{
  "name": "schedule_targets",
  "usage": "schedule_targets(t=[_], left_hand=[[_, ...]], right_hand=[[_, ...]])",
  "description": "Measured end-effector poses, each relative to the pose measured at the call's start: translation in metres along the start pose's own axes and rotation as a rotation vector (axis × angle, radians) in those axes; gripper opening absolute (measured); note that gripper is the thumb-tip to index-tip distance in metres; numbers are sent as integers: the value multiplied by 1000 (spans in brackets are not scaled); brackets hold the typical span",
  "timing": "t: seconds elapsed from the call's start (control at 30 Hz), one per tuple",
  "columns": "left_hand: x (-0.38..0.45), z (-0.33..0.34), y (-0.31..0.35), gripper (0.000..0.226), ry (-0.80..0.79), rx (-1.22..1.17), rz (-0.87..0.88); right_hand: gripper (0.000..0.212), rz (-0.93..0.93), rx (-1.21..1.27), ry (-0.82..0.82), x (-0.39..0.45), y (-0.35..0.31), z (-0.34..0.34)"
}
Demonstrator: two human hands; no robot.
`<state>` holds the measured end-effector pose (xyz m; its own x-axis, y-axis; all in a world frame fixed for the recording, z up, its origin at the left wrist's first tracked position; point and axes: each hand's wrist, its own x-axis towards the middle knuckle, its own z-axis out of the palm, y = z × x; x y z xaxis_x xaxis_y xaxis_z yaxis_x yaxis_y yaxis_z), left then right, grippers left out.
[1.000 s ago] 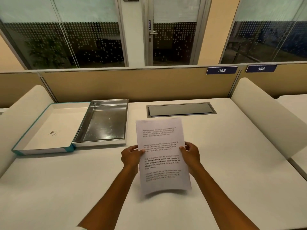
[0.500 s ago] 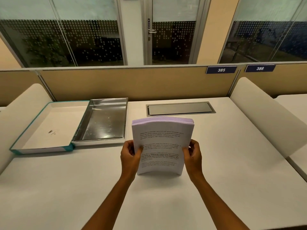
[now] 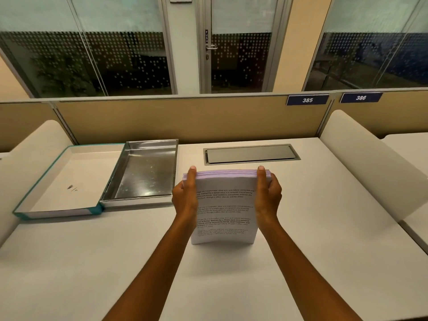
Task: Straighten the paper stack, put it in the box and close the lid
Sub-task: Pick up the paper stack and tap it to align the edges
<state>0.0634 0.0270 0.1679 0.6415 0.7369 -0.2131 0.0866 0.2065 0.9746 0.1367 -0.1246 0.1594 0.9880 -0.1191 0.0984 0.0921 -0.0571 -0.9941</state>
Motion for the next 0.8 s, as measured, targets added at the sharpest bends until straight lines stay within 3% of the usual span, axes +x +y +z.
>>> schedule_targets(t=[0.27,0.43,0.63,0.8], left_hand=[[-2,-2,2,39,19,35,21],[-11,-9,-5,67,-63,25,135],[-13,-43,-65,28,-232,128,214],[-3,-59,-98,36,-265,300,190]], right_hand=[[52,0,-19,5,-1,-2,1],[54,-44,14,-48,-4,4,-6],[36,-86,98,-281,-15,56,-31],[34,-35,-33,-420,-18,94,-46]])
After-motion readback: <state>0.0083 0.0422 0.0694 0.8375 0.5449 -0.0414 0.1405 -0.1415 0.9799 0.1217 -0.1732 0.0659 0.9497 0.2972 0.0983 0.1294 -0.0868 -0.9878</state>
